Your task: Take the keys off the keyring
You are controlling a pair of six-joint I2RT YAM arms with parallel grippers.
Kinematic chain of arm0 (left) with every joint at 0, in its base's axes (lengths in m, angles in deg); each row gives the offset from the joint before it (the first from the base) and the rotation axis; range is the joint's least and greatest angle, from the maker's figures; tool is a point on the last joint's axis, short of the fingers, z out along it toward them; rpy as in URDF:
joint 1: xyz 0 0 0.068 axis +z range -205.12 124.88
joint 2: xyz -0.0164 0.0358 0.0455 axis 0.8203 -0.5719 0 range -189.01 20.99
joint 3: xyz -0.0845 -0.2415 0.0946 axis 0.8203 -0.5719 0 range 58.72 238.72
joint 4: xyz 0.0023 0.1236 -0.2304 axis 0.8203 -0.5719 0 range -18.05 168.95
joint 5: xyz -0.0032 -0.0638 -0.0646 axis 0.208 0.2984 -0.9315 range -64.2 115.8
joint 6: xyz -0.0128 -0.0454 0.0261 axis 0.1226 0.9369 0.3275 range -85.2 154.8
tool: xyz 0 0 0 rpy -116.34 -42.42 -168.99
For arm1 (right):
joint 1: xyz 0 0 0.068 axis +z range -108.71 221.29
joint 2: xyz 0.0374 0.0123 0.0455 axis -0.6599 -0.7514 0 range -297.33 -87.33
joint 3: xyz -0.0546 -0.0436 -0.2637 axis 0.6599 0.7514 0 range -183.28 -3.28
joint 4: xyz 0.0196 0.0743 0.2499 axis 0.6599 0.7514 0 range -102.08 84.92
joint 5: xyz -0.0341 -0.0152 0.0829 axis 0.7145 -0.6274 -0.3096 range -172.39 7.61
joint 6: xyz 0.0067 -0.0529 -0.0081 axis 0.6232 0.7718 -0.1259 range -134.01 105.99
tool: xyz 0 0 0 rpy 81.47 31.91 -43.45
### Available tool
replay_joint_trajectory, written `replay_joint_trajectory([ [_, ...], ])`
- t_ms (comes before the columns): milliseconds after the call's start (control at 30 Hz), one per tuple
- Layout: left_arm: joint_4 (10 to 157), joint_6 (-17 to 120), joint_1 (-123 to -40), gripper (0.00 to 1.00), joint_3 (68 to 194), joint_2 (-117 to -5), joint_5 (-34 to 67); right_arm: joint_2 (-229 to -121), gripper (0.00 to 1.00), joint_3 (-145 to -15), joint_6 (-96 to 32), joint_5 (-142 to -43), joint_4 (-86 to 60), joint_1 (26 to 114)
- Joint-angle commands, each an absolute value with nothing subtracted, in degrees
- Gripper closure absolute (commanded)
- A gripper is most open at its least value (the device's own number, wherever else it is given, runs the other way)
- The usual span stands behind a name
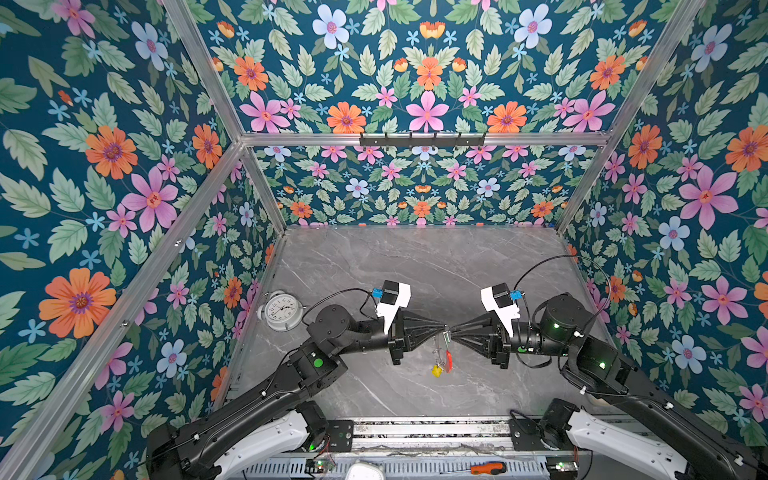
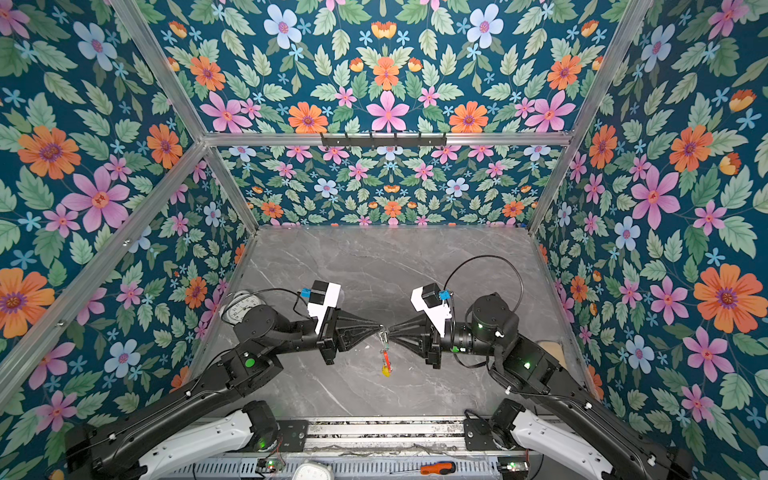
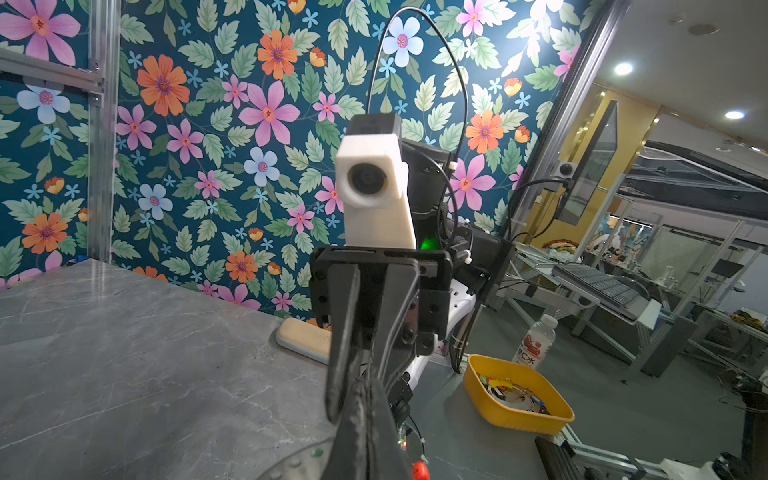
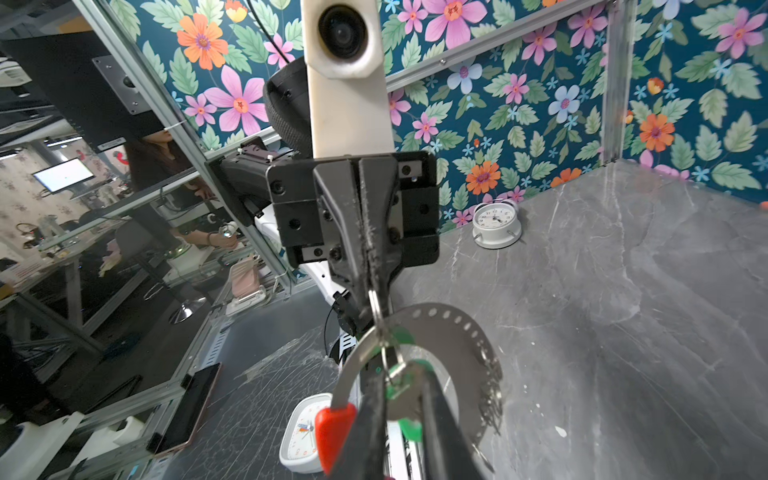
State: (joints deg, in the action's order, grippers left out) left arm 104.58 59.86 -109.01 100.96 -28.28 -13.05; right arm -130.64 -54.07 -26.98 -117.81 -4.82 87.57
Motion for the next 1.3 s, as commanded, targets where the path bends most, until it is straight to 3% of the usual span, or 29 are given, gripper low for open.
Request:
replay_joint_trajectory([
  [0, 108.3, 59.0, -109.0, 1.00, 100.9, -28.3, -13.5, -129.8, 0.67, -55.1, -27.9, -117.5, -5.5, 87.7],
  [133, 108.7, 59.1, -109.0, 1.00, 101.0, -28.7, -13.8, -129.8, 0.58, -55.2, -30.2, -117.5, -9.3, 87.7],
  [467, 109.1, 59.1, -109.0, 1.00, 100.5, -28.2, -13.1, -133.1, 0.59, -53.1, -34.6, -119.1, -17.5, 88.0],
  [833, 110.5, 59.2, -109.0, 1.00, 99.7, -27.9, -11.9, -134.6, 0.80, -51.3, -36.5, -120.4, -20.8, 89.1],
  [1067, 110.9, 59.5, -109.0, 1.00, 99.7, -27.9, -11.7, -135.0, 1.00, -51.4, -36.4, -120.8, -19.6, 89.3],
  [1200, 108.0, 59.8, -108.9, 1.00, 100.7, -27.6, -11.0, -134.4, 1.00, -52.9, -34.8, -119.0, -13.3, 89.3],
  [1267, 104.7, 59.6, -109.0, 0.85, 101.3, -26.7, -10.4, -133.8, 1.00, -54.1, -33.4, -117.4, -8.9, 89.3],
])
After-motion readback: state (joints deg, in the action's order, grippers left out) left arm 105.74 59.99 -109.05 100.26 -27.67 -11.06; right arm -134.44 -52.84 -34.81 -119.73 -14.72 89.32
